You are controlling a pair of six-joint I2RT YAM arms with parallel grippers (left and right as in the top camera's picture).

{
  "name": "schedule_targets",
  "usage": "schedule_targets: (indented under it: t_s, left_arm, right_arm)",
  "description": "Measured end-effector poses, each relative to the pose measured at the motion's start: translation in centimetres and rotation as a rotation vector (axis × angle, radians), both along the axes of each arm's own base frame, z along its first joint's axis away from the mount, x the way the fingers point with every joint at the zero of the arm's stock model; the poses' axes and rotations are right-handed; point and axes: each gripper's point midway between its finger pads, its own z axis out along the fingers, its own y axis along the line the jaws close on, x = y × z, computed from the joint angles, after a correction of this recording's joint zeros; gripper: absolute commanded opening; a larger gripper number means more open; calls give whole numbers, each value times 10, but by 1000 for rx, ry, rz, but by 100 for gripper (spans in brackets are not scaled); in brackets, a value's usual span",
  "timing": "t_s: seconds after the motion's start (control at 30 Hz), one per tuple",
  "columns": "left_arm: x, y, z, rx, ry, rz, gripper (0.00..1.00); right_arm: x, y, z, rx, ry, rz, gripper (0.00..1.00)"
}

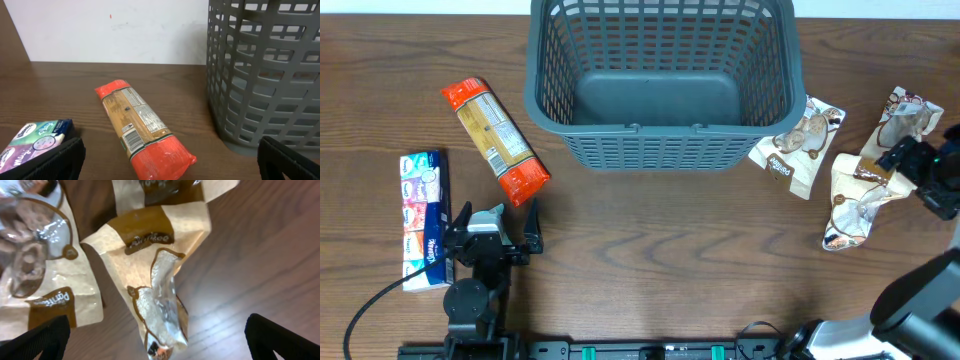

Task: Pack container
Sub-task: 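Reach the right gripper to the nearer mushroom pouch and grasp it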

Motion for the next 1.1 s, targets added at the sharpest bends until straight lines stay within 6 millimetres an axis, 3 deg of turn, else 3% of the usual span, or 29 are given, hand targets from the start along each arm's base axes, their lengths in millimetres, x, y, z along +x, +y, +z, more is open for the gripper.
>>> schedule_targets:
  t_s: [0.53,0.7,1.1]
  left_arm:
    - [0,0,0,0,0,0,98]
    - [0,0,0,0,0,0,99]
    - [0,0,0,0,0,0,98]
  right_arm:
    - [-8,18,-74,21,32,109,99]
    - [-1,16,-90,-17,-16,138,99]
    - [22,39,-111,-71,-115,298,98]
